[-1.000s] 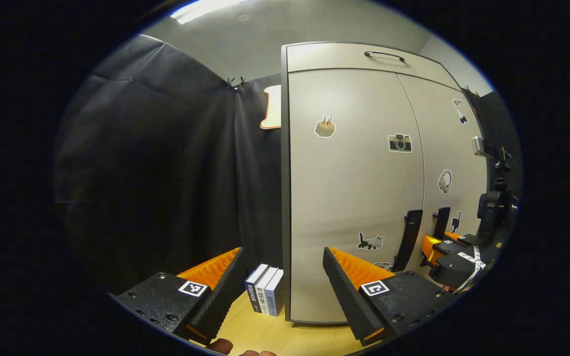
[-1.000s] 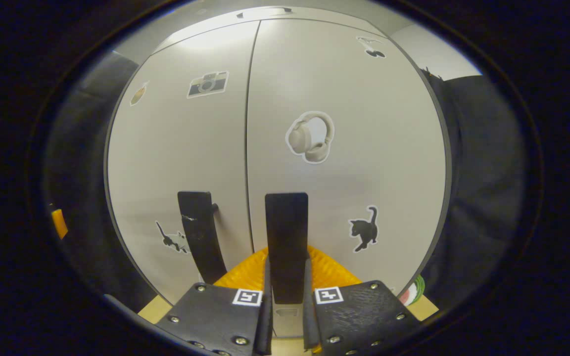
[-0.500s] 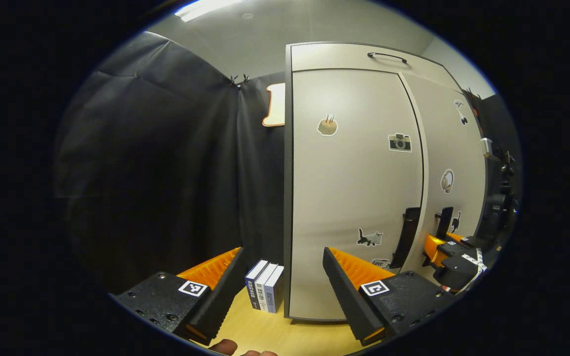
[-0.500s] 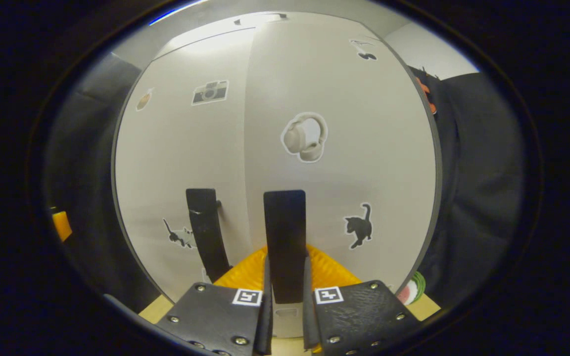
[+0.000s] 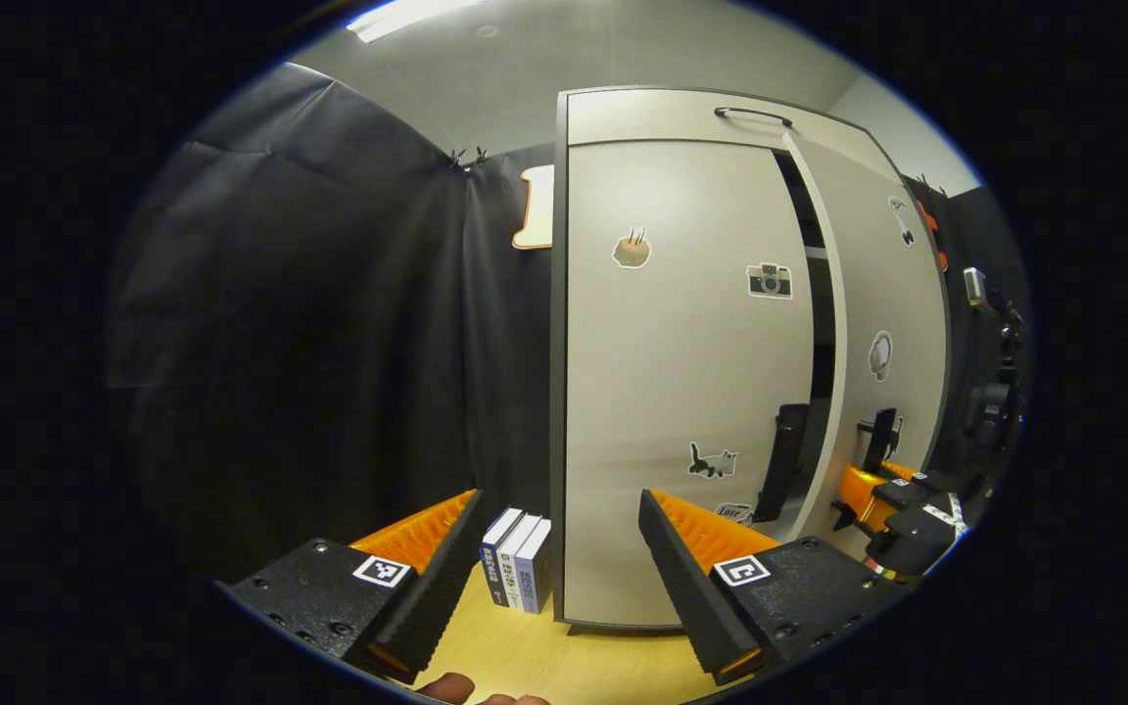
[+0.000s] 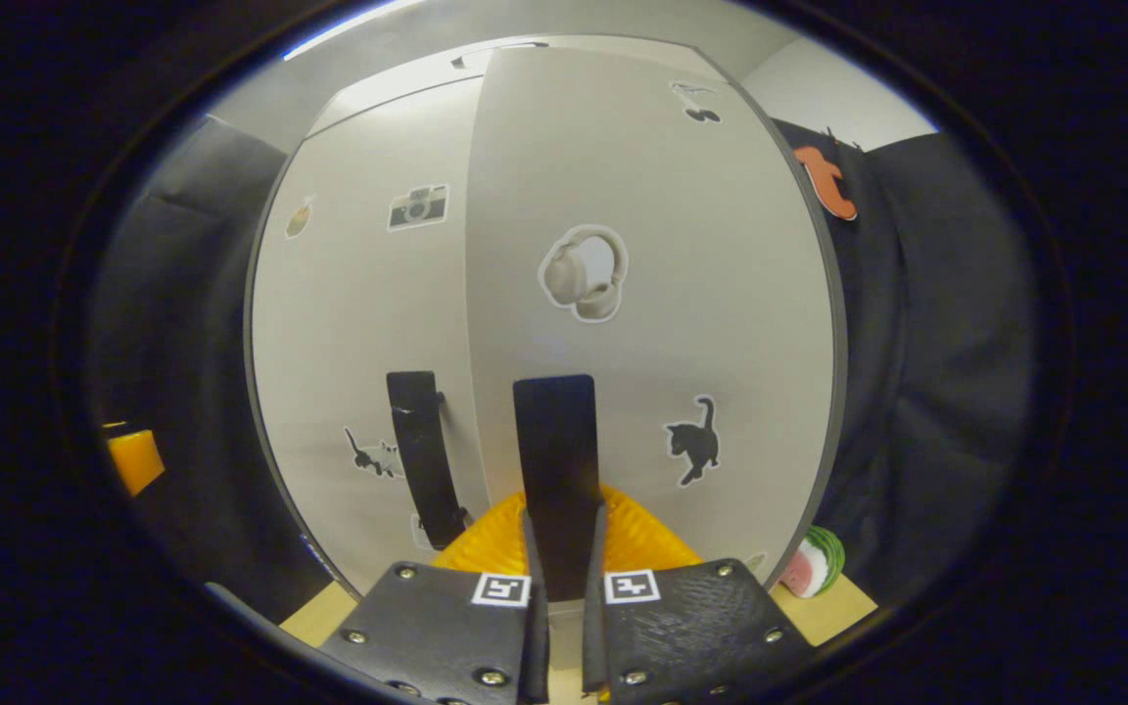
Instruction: Open the right door of the double-door shoe cabinet with the right hand, and open the left door with the left hand.
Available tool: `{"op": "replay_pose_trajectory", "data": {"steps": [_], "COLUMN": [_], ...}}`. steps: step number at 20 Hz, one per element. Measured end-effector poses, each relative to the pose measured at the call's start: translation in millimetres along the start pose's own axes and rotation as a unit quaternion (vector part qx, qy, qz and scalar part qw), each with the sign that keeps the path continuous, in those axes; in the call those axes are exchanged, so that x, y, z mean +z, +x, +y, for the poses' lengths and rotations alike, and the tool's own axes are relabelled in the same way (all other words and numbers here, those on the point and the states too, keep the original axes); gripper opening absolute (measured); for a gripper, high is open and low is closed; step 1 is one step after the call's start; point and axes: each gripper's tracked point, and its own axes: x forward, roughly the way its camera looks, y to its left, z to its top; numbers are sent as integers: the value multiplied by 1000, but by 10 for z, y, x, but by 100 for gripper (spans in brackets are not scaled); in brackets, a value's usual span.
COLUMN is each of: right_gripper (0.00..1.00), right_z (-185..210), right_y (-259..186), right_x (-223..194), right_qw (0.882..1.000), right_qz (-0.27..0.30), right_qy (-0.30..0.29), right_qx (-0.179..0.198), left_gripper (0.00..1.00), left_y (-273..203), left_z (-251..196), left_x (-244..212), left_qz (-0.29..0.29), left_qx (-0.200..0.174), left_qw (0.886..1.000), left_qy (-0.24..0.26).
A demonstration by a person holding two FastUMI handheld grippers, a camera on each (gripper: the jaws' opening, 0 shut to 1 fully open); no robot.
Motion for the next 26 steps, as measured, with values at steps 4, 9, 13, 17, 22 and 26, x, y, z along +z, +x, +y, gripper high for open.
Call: {"op": "replay_pose_trajectory", "data": {"steps": [4, 9, 13, 17, 22, 26], "right_gripper": [13, 13, 13, 13, 13, 13], "right_z": [-32, -108, -151, -197, -267, -357], "right_y": [-83, -145, -207, -269, -322, -389], "right_x": [11, 86, 104, 117, 114, 121], "right_qw": [1000, 1000, 1000, 1000, 1000, 1000], "right_qz": [0, -2, -4, -5, -6, -10], "right_qy": [0, 8, 10, 12, 13, 11], "right_qx": [6, 9, 10, 9, 2, -12], "left_gripper": [97, 97, 97, 97, 95, 97], "left_y": [-62, -118, -146, -151, -149, -143], "left_z": [3, -115, -235, -320, -415, -520], "left_x": [-45, -66, -66, -68, -107, -145], "left_qz": [7, 11, 12, 13, 18, 22], "left_qx": [5, -5, -16, -25, -37, -49], "left_qw": [1000, 1000, 1000, 1000, 999, 999], "left_qy": [-10, -10, -8, -6, -7, -8]}}
